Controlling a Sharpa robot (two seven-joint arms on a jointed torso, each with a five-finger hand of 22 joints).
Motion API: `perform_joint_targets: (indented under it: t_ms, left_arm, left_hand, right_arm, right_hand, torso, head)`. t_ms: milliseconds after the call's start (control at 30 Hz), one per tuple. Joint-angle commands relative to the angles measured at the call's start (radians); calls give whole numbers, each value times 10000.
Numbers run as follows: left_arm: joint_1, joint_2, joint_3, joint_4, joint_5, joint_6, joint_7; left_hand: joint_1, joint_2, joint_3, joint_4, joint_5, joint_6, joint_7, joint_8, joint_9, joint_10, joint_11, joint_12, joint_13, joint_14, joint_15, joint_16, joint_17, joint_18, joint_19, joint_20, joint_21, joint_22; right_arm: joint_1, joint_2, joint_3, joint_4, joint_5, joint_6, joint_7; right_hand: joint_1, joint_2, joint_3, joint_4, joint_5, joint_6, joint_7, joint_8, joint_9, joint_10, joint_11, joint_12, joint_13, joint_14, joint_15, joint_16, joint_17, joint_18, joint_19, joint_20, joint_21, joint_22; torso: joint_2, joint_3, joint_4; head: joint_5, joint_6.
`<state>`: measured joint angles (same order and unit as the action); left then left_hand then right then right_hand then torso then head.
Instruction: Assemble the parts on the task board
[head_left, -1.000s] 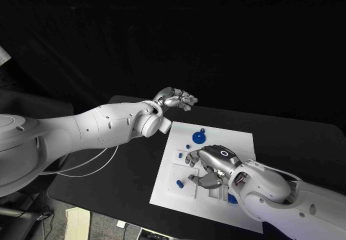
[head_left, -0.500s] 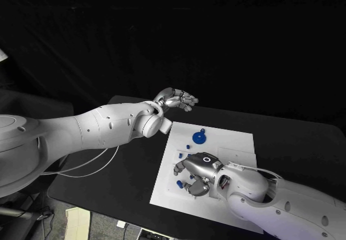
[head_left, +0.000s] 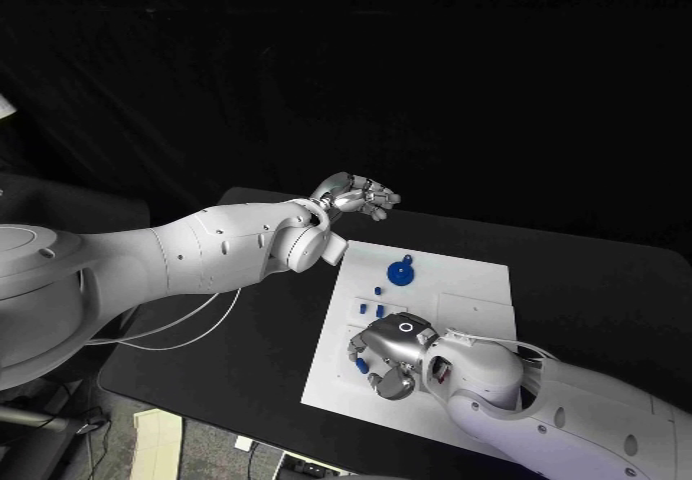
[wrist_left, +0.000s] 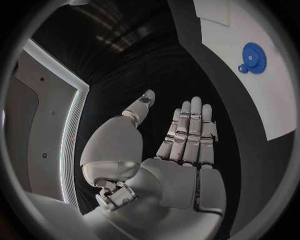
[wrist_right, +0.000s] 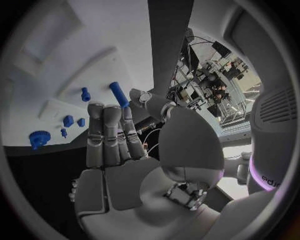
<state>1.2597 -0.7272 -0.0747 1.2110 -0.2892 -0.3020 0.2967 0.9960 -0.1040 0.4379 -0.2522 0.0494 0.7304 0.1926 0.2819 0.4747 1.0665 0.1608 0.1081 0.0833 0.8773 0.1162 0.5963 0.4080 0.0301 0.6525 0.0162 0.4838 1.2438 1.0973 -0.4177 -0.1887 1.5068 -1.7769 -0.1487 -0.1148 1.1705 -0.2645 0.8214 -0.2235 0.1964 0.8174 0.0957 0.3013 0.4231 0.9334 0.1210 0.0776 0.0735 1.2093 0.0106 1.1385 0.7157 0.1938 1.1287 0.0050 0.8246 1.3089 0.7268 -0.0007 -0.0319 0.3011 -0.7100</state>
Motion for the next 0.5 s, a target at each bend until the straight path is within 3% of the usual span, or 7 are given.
perform_joint_targets:
  t_ms: [33, 100, 500]
  left_arm:
    - [8, 25, 6, 25, -7, 132, 68]
    - [8, 24, 6, 23, -7, 128, 67]
    - [8, 6, 6, 21, -7, 124, 60]
  left_hand:
    - [-100, -18, 14, 68, 28, -104, 212, 39, -11, 5, 51, -51, -11, 48, 19, -35, 12, 105, 42, 18, -65, 17]
    - [-102, -18, 14, 69, 28, -105, 212, 39, -11, 4, 52, -52, -11, 49, 19, -36, 14, 105, 42, 18, -66, 18]
    - [-109, -19, 14, 79, 28, -108, 213, 41, -12, 4, 53, -56, -11, 49, 20, -42, 22, 105, 44, 19, -72, 23]
  right_arm:
    - [-21, 46, -7, -36, -225, 202, -60]
    - [-25, 59, -8, -28, -222, 194, -53]
    - [-27, -81, -15, -12, -215, 288, -76]
  right_hand:
    - [11, -2, 36, -46, 86, -23, 123, 14, -7, 60, -108, 70, -3, 15, -137, 56, -24, 680, 44, -8, 13, 172]
    - [3, 6, 25, -60, 124, -39, 207, 15, -12, 127, -172, 115, 3, 52, -198, 58, -42, 680, 67, -22, 30, 171]
    - [-24, 61, 10, -83, 149, 3, 272, 60, -7, 296, -214, 217, 13, 126, -241, 51, -85, 680, 100, -47, 53, 163]
  torso:
    - [3, 13, -9]
    - [2, 19, -14]
    - [-1, 18, -19]
  head:
    - [12, -9]
    - [12, -9]
    - [15, -16]
